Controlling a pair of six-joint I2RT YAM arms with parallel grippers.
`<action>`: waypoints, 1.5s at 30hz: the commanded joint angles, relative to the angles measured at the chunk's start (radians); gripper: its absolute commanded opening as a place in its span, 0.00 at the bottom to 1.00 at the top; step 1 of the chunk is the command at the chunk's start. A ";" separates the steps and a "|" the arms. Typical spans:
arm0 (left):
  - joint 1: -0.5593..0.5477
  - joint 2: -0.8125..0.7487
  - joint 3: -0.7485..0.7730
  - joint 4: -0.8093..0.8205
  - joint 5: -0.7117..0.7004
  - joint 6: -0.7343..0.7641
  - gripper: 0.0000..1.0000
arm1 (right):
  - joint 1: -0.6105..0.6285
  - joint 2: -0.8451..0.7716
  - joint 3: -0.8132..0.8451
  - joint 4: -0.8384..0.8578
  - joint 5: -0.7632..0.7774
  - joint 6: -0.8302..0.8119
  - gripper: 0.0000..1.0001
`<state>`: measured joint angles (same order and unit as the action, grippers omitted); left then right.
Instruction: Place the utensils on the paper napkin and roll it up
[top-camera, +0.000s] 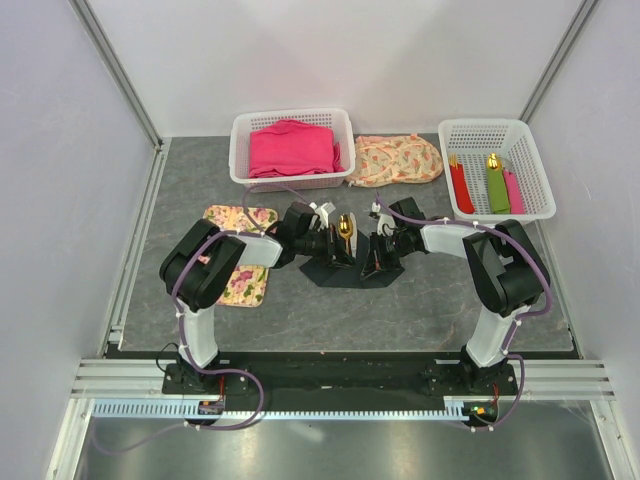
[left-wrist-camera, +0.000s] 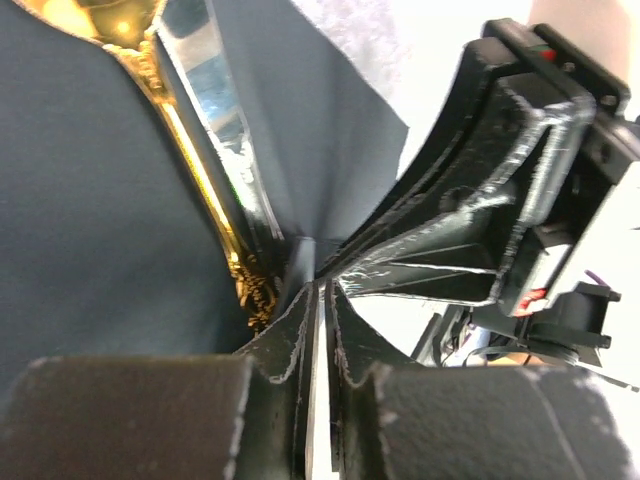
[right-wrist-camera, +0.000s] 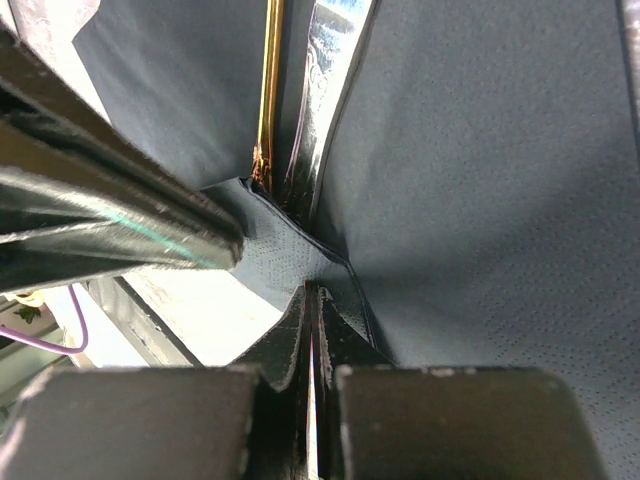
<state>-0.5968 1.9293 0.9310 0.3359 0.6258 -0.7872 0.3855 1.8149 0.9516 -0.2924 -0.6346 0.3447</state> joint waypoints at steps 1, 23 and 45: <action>0.003 0.017 0.037 -0.012 -0.041 0.011 0.10 | -0.005 0.004 0.024 0.012 -0.017 -0.006 0.00; 0.015 0.056 0.040 -0.049 -0.049 0.017 0.05 | -0.040 0.026 0.023 0.047 -0.071 0.030 0.00; 0.020 0.063 0.042 -0.064 -0.057 0.022 0.04 | -0.080 -0.143 0.078 -0.117 0.036 -0.053 0.52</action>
<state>-0.5838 1.9701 0.9531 0.2897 0.6025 -0.7868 0.3336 1.7733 0.9894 -0.3466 -0.6407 0.3347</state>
